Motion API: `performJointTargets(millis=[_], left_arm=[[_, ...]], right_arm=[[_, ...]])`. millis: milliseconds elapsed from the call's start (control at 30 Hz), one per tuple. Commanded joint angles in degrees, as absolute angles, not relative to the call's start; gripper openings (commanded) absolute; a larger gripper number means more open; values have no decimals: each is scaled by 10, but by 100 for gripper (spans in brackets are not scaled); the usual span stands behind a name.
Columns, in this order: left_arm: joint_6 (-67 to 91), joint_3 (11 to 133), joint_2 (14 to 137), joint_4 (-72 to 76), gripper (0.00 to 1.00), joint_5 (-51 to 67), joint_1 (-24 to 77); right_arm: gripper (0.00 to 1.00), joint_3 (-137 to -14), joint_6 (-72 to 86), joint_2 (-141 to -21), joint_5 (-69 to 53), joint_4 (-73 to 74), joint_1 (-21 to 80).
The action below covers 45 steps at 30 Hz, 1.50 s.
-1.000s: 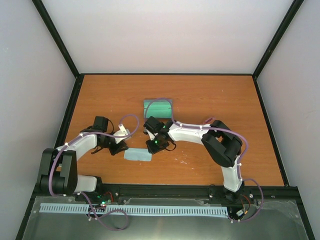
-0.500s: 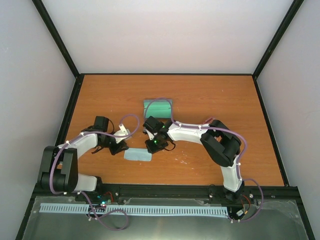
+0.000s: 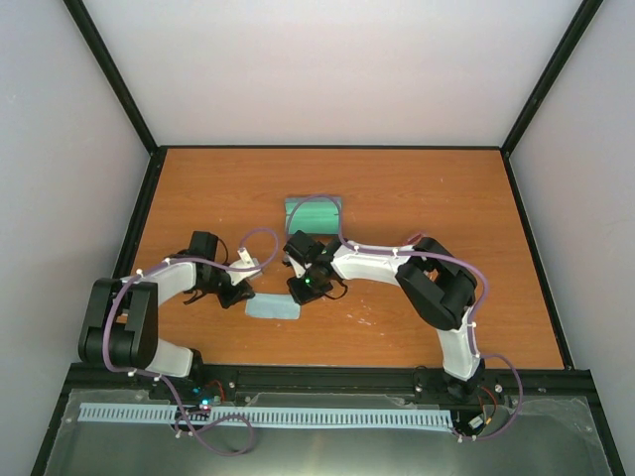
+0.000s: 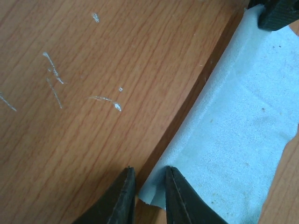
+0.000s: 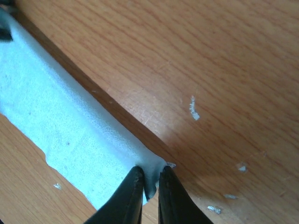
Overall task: Organize the sunglasses
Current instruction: Pick up the glasses cleaning cloth from the center of the board.
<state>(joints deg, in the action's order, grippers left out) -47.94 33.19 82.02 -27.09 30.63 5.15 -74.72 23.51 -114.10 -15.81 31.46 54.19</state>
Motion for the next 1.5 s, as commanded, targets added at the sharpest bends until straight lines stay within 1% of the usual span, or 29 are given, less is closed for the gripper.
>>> performJointTargets(millis=[0,67,467,1000,1467], left_arm=[[-499,337,826,-259,20,308,49],[-498,337,828,-259,17,310,49],[-489,360,832,-269,1,326,49],[-476,404,849,-267,1,352,49],[-441,503,944,-247,1,388,73]], right_arm=[[8,-742,241,-1160,-157,315,542],[3,-740,242,-1160,-156,315,542],[3,-724,255,-1142,-116,304,542],[3,-704,268,-1097,-48,283,527],[3,-718,250,-1085,-37,260,496]])
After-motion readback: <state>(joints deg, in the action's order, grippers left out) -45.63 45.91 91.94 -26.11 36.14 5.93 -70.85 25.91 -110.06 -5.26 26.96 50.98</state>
